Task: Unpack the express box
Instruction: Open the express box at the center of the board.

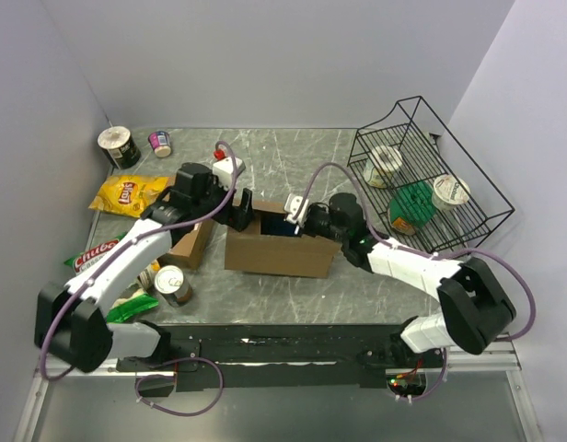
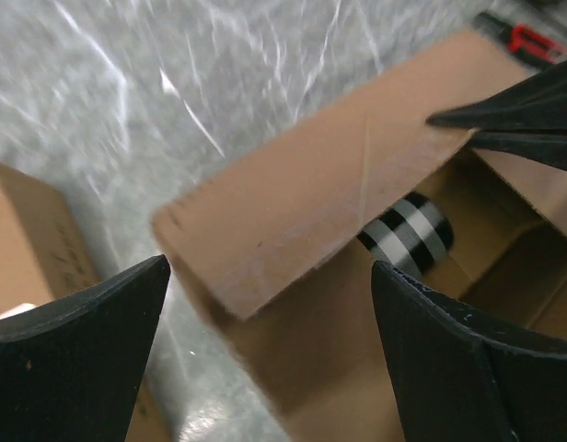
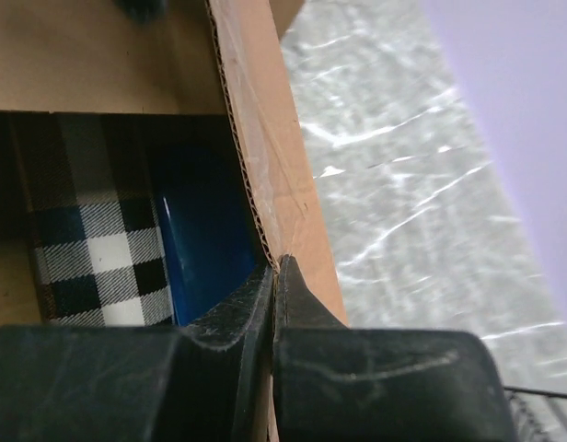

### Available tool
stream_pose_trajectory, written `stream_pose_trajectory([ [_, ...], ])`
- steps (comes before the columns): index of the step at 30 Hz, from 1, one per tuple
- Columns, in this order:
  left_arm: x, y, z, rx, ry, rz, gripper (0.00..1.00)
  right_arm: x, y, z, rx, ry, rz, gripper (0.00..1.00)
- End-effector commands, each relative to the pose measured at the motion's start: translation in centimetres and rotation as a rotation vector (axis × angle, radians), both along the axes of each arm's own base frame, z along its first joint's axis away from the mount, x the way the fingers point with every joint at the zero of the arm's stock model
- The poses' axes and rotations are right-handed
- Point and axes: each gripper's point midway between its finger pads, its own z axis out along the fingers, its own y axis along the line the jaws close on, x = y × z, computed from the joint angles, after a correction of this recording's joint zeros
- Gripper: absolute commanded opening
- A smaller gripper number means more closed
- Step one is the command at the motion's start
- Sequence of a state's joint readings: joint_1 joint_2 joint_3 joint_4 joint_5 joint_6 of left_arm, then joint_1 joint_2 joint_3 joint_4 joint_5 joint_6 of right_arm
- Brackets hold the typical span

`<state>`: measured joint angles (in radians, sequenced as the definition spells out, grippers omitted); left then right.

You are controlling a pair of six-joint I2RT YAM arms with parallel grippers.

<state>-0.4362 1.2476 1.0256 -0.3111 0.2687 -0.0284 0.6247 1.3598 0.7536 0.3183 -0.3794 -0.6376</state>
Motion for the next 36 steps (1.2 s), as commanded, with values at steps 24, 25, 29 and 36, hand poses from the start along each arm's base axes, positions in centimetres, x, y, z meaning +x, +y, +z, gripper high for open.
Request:
stream_pose_trajectory([
  [24,-0.2,0.0,-11.5,-0.067,0.424,0.194,0.71,4.7,1.1,5.4,0.107,-0.391,-0.182,0.27],
  [25,-0.2,-0.3,-11.1,-0.086,0.422,0.174,0.64,4.7,0.9,4.9,0.076,-0.358,-0.185,0.46],
  [29,0.8,-1.0,-9.1,-0.134,0.365,0.138,0.17,4.1,0.5,4.8,0.016,-0.161,-0.127,0.69],
  [36,1.3,-1.9,-8.1,-0.191,0.334,0.110,0.01,-3.4,2.4,6.1,0.012,0.173,0.330,0.69],
])
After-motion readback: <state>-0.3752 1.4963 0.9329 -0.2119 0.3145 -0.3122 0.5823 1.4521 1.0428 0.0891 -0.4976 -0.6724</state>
